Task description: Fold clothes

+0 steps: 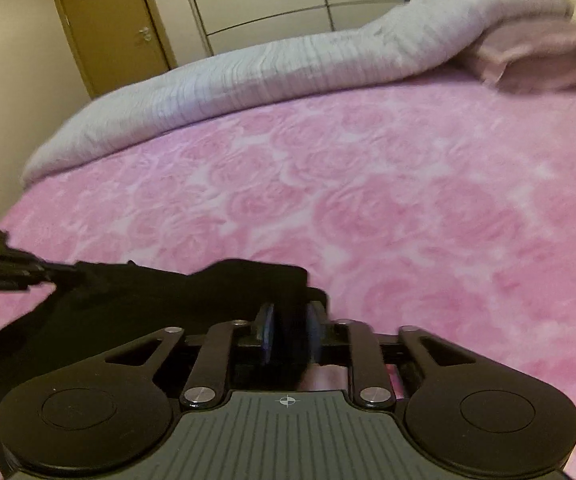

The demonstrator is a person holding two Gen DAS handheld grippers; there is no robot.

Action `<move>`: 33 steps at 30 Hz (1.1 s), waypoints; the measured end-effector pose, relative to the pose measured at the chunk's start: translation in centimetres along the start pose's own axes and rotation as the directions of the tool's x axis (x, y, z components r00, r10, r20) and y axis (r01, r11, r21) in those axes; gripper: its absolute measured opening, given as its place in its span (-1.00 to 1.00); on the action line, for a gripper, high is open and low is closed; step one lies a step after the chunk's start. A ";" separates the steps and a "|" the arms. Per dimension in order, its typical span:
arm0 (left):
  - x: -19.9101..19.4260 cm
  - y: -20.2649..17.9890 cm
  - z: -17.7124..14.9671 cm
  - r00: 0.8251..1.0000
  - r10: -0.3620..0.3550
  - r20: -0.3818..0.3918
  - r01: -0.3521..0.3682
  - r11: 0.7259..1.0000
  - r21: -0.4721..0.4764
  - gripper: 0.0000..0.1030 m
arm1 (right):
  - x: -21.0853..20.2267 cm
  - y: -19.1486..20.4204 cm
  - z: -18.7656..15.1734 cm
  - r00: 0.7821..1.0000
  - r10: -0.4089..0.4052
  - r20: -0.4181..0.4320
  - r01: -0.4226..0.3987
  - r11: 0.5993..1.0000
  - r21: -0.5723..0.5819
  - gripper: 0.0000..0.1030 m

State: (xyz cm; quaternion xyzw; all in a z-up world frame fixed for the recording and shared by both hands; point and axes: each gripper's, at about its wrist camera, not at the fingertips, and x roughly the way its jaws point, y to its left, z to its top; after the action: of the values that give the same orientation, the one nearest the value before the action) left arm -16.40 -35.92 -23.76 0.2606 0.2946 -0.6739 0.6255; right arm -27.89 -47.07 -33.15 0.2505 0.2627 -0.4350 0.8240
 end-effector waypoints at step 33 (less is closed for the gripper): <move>-11.1 -9.2 -12.9 0.974 0.222 0.050 -0.214 0.970 -0.118 -0.43 | -10.4 12.0 -12.6 0.999 -0.030 0.020 0.032 0.994 -0.105 0.17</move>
State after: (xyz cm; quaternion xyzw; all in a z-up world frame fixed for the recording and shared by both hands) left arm -24.91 -18.54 -23.99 0.2346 0.2817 -0.5913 0.7183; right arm -25.48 -26.95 -33.49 0.1985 0.2816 -0.4353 0.8317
